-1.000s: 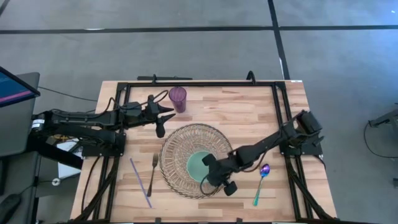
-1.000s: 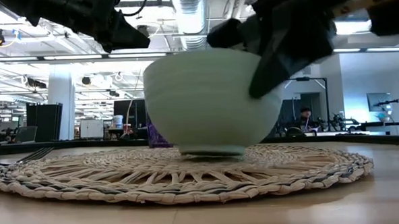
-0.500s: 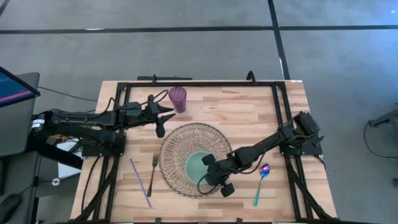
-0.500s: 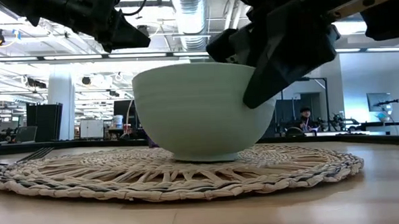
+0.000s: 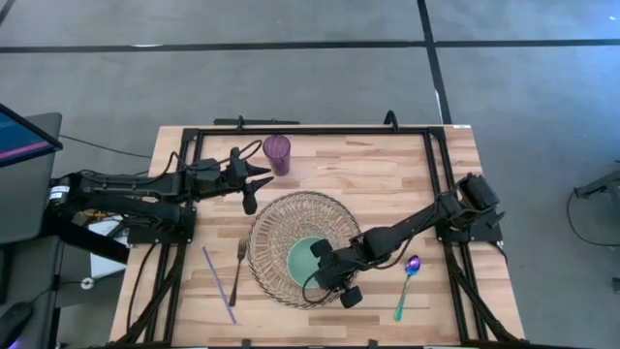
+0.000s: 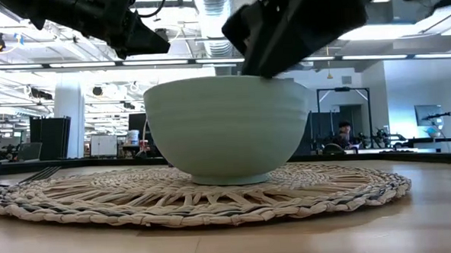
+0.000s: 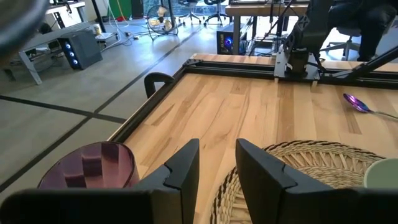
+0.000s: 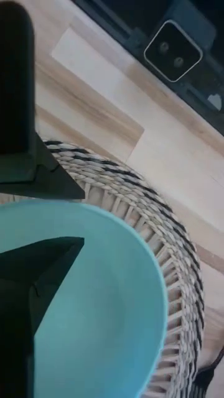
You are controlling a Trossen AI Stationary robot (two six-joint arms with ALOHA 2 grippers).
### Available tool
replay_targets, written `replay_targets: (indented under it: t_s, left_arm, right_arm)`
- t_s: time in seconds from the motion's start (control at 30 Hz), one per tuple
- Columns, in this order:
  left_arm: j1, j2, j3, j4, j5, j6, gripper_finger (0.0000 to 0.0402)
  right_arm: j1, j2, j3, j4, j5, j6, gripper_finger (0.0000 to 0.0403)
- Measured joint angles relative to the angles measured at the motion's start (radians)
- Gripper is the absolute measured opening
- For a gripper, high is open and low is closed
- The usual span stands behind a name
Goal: Pick & Place Utensil
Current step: Put the light green bowl on the woven mat, then put the black fork into the light green bowl on the woven mat
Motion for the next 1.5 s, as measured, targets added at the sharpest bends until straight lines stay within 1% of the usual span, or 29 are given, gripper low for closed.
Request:
replay_targets:
  t_s: [0.1, 0.3, 0.4, 0.5, 0.7, 0.83, 0.97, 1.03, 1.13, 1.27, 1.4, 1.5]
  left_arm:
    - [0.000, 0.000, 0.000, 0.000, 0.000, 0.000, 0.0106]
    - [0.000, 0.000, 0.000, 0.000, 0.000, 0.000, 0.0106]
    - [0.000, 0.000, 0.000, 0.000, 0.000, 0.000, 0.0106]
    - [0.000, 0.000, 0.000, 0.000, 0.000, 0.000, 0.0106]
    - [0.000, 0.000, 0.000, 0.000, 0.000, -0.008, 0.0106]
    - [0.000, 0.000, 0.000, 0.000, 0.001, -0.037, 0.0106]
    - [0.000, 0.000, 0.000, 0.000, 0.011, -0.081, 0.0106]
    - [0.000, 0.000, 0.000, -0.001, 0.012, -0.082, 0.0106]
    - [0.000, 0.000, 0.000, -0.001, 0.012, -0.083, 0.0106]
    - [-0.002, 0.000, 0.000, -0.001, 0.012, -0.083, 0.0106]
    - [-0.002, 0.000, 0.000, 0.000, 0.012, -0.083, 0.0106]
    - [-0.002, 0.000, 0.000, 0.000, 0.012, -0.083, 0.0106]
  right_arm:
    - [0.000, 0.000, 0.047, -0.095, 0.001, 0.000, 0.0110]
    - [0.000, 0.000, 0.141, -0.222, 0.008, 0.000, 0.0116]
    - [0.000, 0.000, 0.185, -0.279, 0.060, 0.000, 0.0116]
    - [0.000, 0.000, 0.232, -0.391, 0.130, 0.000, 0.0116]
    - [0.001, -0.011, 0.305, -0.597, 0.184, 0.049, 0.0116]
    - [0.000, -0.064, 0.307, -0.661, 0.221, 0.076, 0.0116]
    - [0.001, -0.138, 0.296, -0.643, 0.276, 0.112, 0.0116]
    - [0.003, -0.185, 0.257, -0.583, 0.291, 0.101, 0.0116]
    - [0.004, -0.265, 0.145, -0.488, 0.290, 0.100, 0.0116]
    - [0.001, -0.395, -0.058, -0.353, 0.291, 0.152, 0.0116]
    - [-0.013, -0.521, -0.265, -0.175, 0.291, 0.227, 0.0116]
    - [-0.022, -0.601, -0.390, -0.066, 0.291, 0.257, 0.0116]
